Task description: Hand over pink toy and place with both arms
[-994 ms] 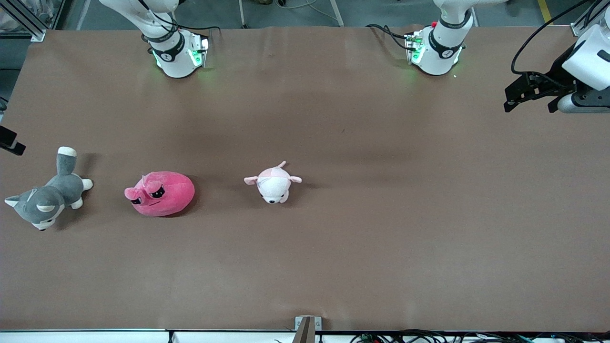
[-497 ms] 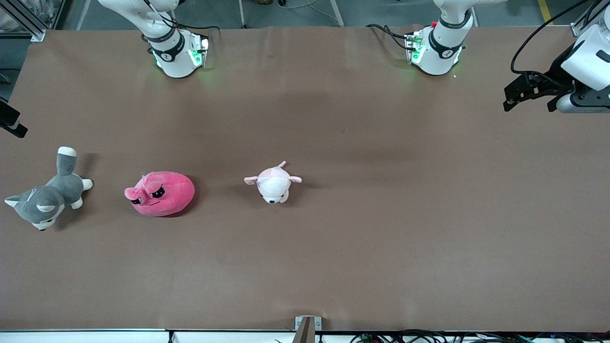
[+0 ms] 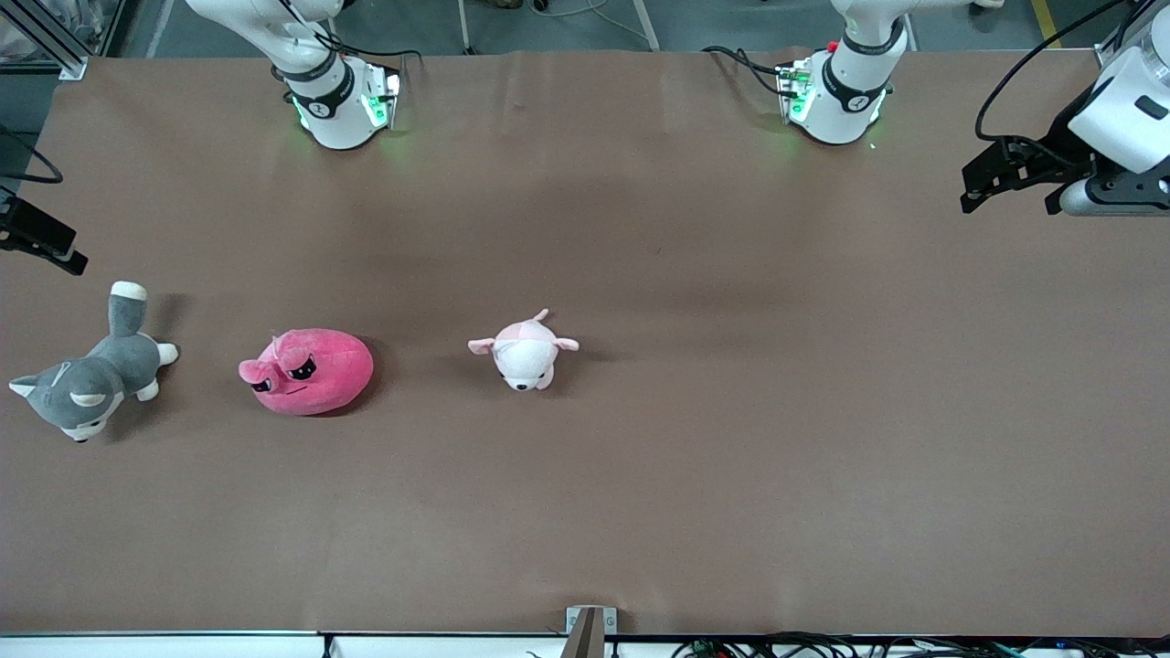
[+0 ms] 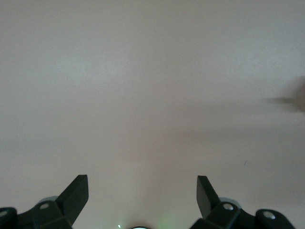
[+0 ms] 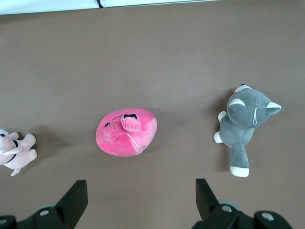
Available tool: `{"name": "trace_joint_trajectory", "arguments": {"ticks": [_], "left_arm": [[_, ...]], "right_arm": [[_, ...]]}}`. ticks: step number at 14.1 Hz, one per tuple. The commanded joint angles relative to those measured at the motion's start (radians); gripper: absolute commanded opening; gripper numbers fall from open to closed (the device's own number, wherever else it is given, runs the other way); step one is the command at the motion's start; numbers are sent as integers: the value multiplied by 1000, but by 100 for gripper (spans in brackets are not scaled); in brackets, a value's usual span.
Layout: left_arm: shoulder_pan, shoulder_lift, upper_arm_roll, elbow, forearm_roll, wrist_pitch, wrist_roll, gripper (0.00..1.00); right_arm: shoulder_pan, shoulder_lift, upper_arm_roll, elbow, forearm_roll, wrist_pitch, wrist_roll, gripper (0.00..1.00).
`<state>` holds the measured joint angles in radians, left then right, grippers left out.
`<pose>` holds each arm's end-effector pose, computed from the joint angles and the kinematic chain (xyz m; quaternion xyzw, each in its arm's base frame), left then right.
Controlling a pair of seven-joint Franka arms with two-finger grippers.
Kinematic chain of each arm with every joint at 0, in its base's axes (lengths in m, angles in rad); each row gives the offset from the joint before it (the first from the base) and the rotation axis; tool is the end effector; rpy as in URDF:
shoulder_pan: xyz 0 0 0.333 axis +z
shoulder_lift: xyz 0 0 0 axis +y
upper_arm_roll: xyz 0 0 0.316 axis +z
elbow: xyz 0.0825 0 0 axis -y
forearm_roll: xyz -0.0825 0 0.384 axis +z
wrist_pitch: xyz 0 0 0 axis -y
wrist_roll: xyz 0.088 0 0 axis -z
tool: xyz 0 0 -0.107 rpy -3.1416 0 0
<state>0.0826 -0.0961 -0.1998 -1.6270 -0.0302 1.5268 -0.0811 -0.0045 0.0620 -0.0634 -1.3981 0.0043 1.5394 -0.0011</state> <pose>0.5158 -0.0696 0.6448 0.9998 -0.0182 -0.0035 0.0052 0.5694 -0.0369 0.6681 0.9987 -0.0331 0.0397 0.0012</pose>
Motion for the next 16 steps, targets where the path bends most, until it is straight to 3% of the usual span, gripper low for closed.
{"name": "trace_joint_trajectory", "arguments": {"ticks": [1,16], "left_arm": [[8,-17,-4,-17,-13,-2,7,100],[6,-11,-35,1,-5,-24,9,100]], "right_arm": [[12,-125,-4,-153,-15,51,12,100],[12,-231,-4,-317,-20,139,4,100]]}}
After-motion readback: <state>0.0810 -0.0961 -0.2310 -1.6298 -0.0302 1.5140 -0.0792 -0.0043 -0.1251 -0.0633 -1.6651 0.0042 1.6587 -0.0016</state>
